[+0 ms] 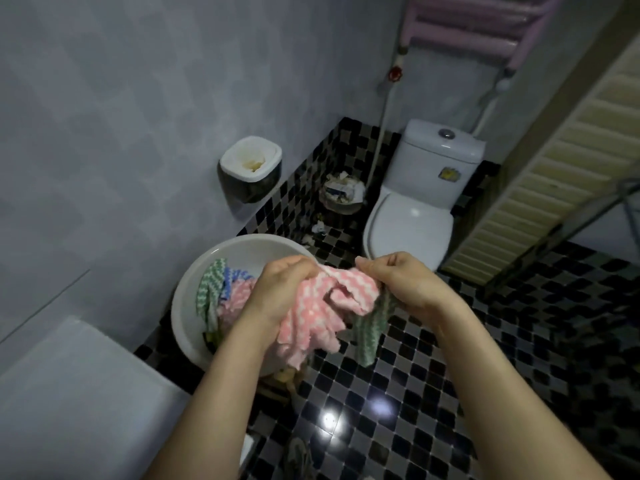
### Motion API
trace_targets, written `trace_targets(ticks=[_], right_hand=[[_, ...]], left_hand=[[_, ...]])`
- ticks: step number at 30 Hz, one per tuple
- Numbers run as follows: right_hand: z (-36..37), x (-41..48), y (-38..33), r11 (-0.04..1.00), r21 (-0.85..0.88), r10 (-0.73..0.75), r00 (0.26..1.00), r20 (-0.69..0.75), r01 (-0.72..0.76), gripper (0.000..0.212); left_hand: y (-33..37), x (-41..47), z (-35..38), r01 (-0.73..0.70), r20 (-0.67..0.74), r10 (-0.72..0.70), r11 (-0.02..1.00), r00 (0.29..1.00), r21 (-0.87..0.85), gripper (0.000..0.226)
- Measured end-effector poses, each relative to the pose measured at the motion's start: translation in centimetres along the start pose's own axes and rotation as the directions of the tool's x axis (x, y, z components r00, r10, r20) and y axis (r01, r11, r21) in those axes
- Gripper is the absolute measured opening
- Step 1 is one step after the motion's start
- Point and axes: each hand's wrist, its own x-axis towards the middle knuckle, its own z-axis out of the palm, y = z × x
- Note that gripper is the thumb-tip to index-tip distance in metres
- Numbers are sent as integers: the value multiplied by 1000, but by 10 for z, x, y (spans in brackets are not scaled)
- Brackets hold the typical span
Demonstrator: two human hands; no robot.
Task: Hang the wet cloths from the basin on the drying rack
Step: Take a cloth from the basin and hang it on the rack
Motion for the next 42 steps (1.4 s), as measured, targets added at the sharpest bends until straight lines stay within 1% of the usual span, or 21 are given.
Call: trace_targets(ticks=[2,5,7,10,13,14,16,18,22,24,26,28,30,32,34,35,36,38,39,40,42], right_hand=[[-15,-16,7,987,-160,-32,993,-115,13,47],[-34,-40,21,965,-262,-83,970,-227,21,47],[-49,-62,35,952,-306,-107,943,-314,6,56],[-70,-93,57,960,-280,-141,881,-452,10,60],[-94,-132,84,993,-107,-99,823,-559,46,47],[-101,-147,93,997,-56,-82,821,-565,61,40],[-114,-173,111,990,114,-15,875,-484,80,31],[-127,-200,127,962,267,32,939,-343,65,40],[-138,-236,139,990,139,59,971,-231,-27,68],[-139,-245,143,980,198,52,968,-244,-3,69],[-140,-250,151,898,434,50,962,-270,76,56],[-141,-255,156,738,656,52,956,-290,159,40],[-149,-260,162,614,759,55,948,-313,215,27],[-158,-261,166,628,741,52,937,-347,239,14],[-170,-258,169,728,642,41,919,-393,242,10],[-174,-257,170,768,592,17,917,-399,243,12],[-179,-255,169,794,556,-16,922,-387,247,15],[-189,-253,165,834,490,-84,936,-341,254,24],[-195,-252,162,850,463,-104,942,-319,251,29],[-206,-247,159,861,445,-117,947,-298,246,32],[-221,-243,149,889,375,-166,948,-270,262,34]], left_hand=[[4,-6,18,-5,84,-1,997,996,78,25],[11,-21,44,-44,223,-38,936,974,349,24],[14,-37,68,-88,335,-76,890,939,448,18],[9,-57,101,-93,375,-60,922,925,376,11],[-2,-77,139,-54,239,1,975,971,216,14],[-7,-84,151,-26,187,-1,989,982,143,15],[-13,-98,175,25,148,-27,1000,989,17,16],[-19,-113,199,31,179,-31,1000,983,5,17],[-32,-143,241,-117,373,75,989,925,90,15],[-37,-155,259,-244,453,149,957,879,158,13],[-39,-168,273,-292,514,177,944,839,152,9],[-40,-172,283,-297,547,178,945,818,137,9],[-36,-175,293,-306,592,157,939,791,159,13],[-32,-174,294,-321,651,119,925,750,202,15],[-24,-170,297,-349,723,57,900,688,260,15],[-19,-168,298,-357,726,62,897,684,261,16],[-16,-162,301,-366,689,111,900,716,236,17],[-8,-142,309,-380,476,293,920,829,97,12],[-2,-128,313,-397,397,349,917,849,41,8],[5,-111,321,-415,407,365,909,837,38,10],[14,-89,331,-390,608,249,914,754,109,28]])
